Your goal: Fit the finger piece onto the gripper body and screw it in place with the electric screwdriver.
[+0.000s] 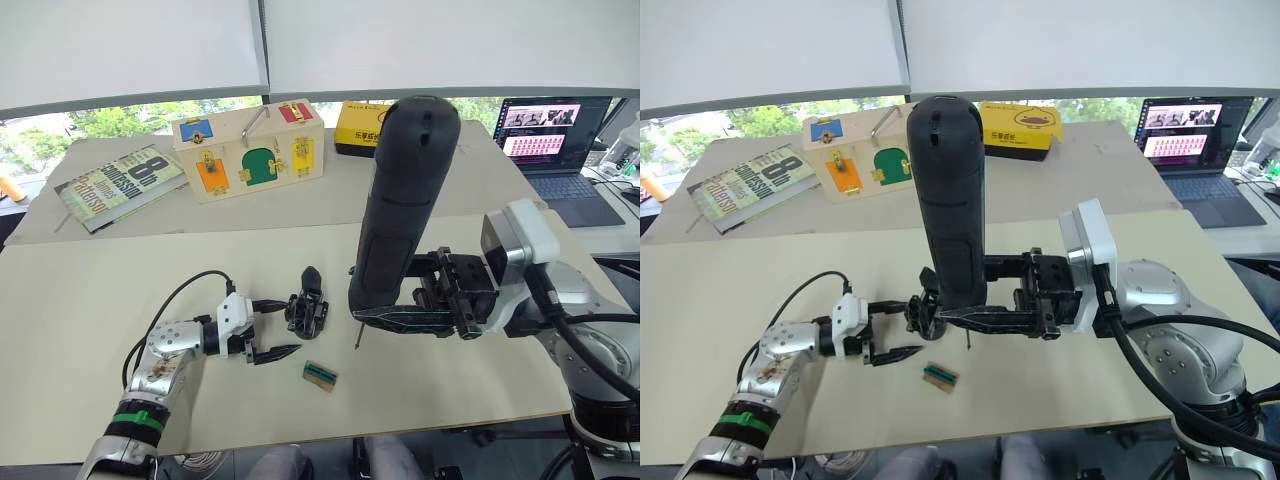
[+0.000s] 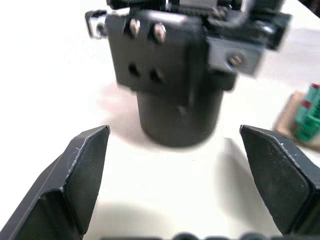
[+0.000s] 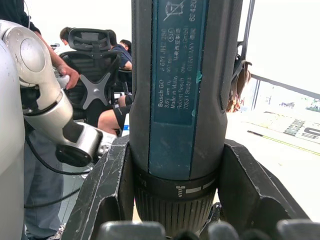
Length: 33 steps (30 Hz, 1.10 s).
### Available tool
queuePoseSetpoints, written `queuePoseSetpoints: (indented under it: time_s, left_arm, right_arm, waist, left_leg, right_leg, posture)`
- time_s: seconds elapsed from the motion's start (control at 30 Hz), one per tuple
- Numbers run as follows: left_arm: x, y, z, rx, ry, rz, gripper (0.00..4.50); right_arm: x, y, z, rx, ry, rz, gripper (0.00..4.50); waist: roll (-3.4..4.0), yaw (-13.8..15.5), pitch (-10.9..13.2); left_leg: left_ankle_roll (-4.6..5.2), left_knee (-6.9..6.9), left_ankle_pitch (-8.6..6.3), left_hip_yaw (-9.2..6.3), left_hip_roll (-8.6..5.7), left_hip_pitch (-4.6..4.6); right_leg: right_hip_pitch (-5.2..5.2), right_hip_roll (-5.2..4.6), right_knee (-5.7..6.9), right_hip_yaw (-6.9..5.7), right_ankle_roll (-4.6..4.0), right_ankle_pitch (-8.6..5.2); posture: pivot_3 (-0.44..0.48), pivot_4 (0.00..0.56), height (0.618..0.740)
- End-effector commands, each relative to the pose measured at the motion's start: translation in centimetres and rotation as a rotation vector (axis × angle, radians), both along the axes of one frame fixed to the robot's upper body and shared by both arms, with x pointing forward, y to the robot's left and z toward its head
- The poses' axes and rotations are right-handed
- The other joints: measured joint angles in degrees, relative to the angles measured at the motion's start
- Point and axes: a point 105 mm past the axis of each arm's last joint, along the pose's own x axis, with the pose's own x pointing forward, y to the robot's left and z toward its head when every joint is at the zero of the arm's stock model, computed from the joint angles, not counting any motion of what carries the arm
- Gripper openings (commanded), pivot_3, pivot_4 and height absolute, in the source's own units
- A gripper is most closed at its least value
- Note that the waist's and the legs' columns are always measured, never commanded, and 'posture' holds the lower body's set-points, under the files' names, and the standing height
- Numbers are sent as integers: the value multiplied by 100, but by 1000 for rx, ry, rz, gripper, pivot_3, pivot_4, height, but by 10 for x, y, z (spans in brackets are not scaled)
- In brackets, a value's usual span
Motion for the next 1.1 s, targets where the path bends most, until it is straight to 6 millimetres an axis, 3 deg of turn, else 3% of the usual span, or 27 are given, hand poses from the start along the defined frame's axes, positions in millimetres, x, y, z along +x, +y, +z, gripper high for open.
queuePoseSetpoints:
  time_s: [0.03, 0.43, 1.1]
  left_arm:
    - [-9, -2, 6, -13, -4, 34, 4395]
    - [-6, -43, 7, -59, -2, 134, 4395]
    - [-3, -61, -7, -25, 65, 157, 4395]
  right_arm:
    - [-4, -1, 11, 33, -56, 11, 1902]
    - [0, 2, 12, 36, -67, -8, 1902]
    - [-1, 1, 11, 35, -73, -31, 1902]
  waist:
    - [0, 10, 0]
    - [-1, 71, 1]
    - [0, 189, 0]
  left_leg:
    - [2, 0, -1, 0, 0, 0]
    - [4, 2, -3, 0, -3, -4]
    - [5, 10, -3, 0, -7, -3]
  right_leg:
    - [0, 0, -1, 0, 0, 0]
    - [1, -1, -2, -2, 1, 1]
    - [8, -4, -2, -1, 4, 2]
  posture:
    - [0, 150, 740]
    - [0, 150, 740]
    - [0, 150, 740]
